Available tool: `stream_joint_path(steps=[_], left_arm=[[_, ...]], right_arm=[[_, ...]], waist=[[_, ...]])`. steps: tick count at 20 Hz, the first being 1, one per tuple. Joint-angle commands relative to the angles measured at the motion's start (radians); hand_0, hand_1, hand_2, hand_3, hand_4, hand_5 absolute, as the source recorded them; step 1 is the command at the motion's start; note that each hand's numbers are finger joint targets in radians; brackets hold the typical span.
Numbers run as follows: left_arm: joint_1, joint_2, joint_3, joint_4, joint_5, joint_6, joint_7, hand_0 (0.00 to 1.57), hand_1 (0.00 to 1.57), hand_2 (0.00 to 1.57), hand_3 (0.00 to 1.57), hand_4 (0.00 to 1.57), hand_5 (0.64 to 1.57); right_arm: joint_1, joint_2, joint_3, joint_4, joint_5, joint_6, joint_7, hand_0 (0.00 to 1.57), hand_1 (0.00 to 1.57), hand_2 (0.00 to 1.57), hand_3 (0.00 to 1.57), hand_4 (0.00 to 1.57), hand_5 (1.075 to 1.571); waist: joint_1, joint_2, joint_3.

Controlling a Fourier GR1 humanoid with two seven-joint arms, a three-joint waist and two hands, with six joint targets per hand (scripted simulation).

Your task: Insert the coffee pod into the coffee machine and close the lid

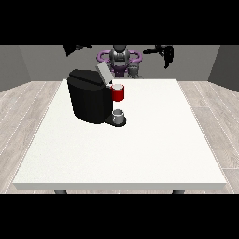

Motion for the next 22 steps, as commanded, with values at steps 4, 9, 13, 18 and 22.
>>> stream_joint_path(steps=[4,9,13,18,22], left_arm=[[0.072,-0.067,-0.015,-0.108,0.082,-0.030,0.040,0.00,0.00,0.00,0.00,0.03,1.571],[0.133,-0.082,-0.089,-0.205,0.120,-0.024,0.020,0.00,0.00,0.00,0.00,0.20,1.571],[0.180,-0.082,-0.083,-0.302,0.146,-0.048,0.110,0.00,0.00,0.00,0.00,0.00,1.571],[0.315,-0.083,-0.155,-0.419,0.205,0.004,0.110,0.00,0.00,0.00,0.00,0.00,1.571],[0.288,-0.046,-0.129,-0.519,0.238,-0.046,0.144,0.00,0.00,0.00,0.00,0.00,1.571]], right_arm=[[-0.039,-0.022,0.012,-0.022,-0.015,0.068,-0.016,0.00,0.00,0.00,0.00,0.00,1.571],[-0.135,-0.063,0.006,-0.007,-0.012,0.109,0.018,0.00,0.00,0.00,0.00,0.14,1.571],[-0.160,-0.015,0.061,-0.012,0.056,0.058,0.049,0.00,0.00,0.00,0.00,0.16,1.571],[-0.151,0.014,0.065,0.010,0.038,0.086,0.030,0.00,0.00,0.00,0.00,0.00,1.571],[-0.231,-0.002,0.014,0.085,0.017,0.098,0.015,0.00,0.00,0.00,0.00,0.00,1.571]], waist=[[0.076,0.022,0.0007],[0.110,0.054,0.0007],[0.124,0.078,0.0007],[0.112,0.089,0.0006],[0.125,0.173,0.0006]])
